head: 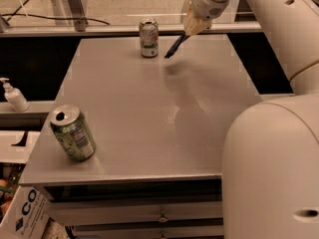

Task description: Move rxbar blueberry near 7up can

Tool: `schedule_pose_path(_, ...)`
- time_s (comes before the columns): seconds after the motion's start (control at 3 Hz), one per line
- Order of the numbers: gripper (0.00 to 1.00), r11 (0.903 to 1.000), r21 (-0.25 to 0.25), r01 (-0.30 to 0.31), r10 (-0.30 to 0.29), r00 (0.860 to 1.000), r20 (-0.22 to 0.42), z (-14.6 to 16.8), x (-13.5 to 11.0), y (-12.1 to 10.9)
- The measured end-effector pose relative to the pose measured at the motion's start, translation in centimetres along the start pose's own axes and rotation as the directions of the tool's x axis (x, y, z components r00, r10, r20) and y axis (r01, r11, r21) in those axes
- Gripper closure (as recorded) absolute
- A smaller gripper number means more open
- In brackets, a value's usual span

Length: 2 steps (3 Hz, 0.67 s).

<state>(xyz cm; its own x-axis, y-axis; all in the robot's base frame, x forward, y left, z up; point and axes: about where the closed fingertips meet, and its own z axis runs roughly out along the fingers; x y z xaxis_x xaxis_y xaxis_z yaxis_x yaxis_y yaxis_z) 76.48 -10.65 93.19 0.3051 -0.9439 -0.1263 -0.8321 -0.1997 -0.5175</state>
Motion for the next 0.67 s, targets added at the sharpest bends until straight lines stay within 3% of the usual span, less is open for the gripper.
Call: schedule_pose_path(0.67, 1.00, 0.9992, 0.036, -0.018, 0.018, 1.000, 0.009, 3.5, 0.1, -3.2)
